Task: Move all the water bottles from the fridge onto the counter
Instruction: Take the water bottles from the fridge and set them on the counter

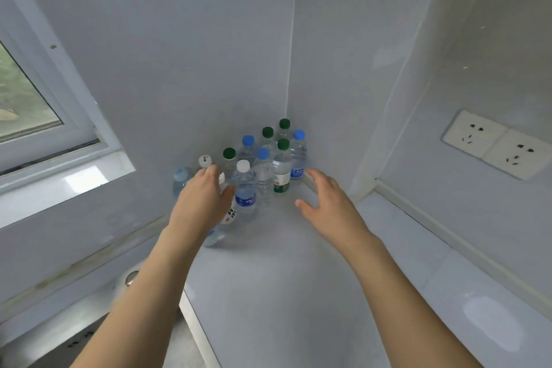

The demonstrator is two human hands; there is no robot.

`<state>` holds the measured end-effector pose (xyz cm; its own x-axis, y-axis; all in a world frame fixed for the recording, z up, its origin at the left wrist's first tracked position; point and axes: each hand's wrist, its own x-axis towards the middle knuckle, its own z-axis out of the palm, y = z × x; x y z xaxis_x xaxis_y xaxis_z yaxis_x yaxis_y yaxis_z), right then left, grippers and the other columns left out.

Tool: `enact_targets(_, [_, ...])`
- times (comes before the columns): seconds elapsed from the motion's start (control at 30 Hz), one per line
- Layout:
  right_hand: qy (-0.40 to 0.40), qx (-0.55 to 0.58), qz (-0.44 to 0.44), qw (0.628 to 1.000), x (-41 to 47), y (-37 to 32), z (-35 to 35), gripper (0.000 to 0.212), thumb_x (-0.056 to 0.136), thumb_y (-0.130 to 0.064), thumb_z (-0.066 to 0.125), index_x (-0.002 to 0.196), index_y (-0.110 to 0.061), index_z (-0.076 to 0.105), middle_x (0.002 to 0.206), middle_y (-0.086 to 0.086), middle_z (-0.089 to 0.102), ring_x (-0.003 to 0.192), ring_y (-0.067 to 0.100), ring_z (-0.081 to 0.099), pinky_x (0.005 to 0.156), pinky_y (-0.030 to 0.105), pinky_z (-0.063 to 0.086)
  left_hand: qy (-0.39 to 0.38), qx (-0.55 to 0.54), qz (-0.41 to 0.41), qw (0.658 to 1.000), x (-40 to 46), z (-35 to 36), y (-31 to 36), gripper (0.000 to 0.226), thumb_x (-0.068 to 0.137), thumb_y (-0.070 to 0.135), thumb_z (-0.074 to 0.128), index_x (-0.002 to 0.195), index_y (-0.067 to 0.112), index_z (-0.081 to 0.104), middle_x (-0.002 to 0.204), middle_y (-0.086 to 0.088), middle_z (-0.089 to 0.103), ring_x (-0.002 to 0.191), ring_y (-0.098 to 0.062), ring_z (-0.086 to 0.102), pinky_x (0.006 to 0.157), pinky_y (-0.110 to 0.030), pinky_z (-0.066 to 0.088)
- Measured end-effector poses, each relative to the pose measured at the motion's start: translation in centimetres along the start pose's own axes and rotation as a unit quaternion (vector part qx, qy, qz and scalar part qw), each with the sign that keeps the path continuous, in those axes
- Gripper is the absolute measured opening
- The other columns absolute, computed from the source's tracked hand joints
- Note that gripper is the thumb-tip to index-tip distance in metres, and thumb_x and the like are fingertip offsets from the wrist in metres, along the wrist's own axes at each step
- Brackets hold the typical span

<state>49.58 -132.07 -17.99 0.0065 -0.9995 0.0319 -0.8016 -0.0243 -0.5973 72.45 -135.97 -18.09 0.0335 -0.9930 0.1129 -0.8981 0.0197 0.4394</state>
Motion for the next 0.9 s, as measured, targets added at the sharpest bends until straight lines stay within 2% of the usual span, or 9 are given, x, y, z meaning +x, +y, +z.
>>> enact_targets(0.13, [0.025, -0.008, 0.031, 0.999, -4.6, 3.3, -3.4, 0.065, 0.093, -0.031, 0.058, 0.149, -0.018, 0.027, 0.150, 0.004, 0.036, 0.136, 0.021, 0.036, 0.110, 0.031, 0.031, -0.031, 0.002, 0.111, 0.993, -3.1, 1.5, 6.7, 0.035, 0.096, 0.031, 0.053, 0.124, 0.010, 0.053, 0.119, -0.009, 0.058, 0.105, -0.027, 0.056, 0.081, -0.031, 0.040])
enact_targets(0.37, [0.066, -0.017, 0.116, 0.991, -11.3, 8.5, -7.4, 0.069, 0.094, -0.031, 0.058, 0.151, -0.019, 0.022, 0.155, 0.002, 0.029, 0.142, 0.019, 0.025, 0.113, 0.027, 0.021, -0.105, -0.012, 0.239, 0.965, -6.7, 5.3, 14.1, 0.044, 0.099, 0.033, 0.049, 0.139, 0.013, 0.044, 0.140, -0.006, 0.050, 0.122, -0.026, 0.051, 0.099, -0.036, 0.042])
enact_targets(0.7, [0.145, -0.026, 0.278, 0.949, -20.1, 12.8, -9.6, 0.068, 0.094, -0.031, 0.058, 0.151, -0.020, 0.024, 0.154, 0.000, 0.029, 0.143, 0.019, 0.025, 0.116, 0.036, 0.027, -0.200, -0.041, 0.399, 0.894, -8.8, 11.6, 23.4, 0.048, 0.101, 0.031, 0.044, 0.144, 0.012, 0.038, 0.145, -0.006, 0.044, 0.128, -0.027, 0.045, 0.104, -0.036, 0.037])
enact_targets(0.9, [0.194, -0.029, 0.354, 0.914, -27.6, 14.4, -11.6, 0.066, 0.095, -0.028, 0.058, 0.151, -0.017, 0.025, 0.154, 0.000, 0.030, 0.142, 0.018, 0.028, 0.112, 0.027, 0.026, -0.239, -0.037, 0.471, 0.848, -14.2, 14.0, 28.3, 0.048, 0.101, 0.032, 0.045, 0.144, 0.013, 0.038, 0.145, -0.003, 0.044, 0.129, -0.024, 0.044, 0.103, -0.032, 0.037])
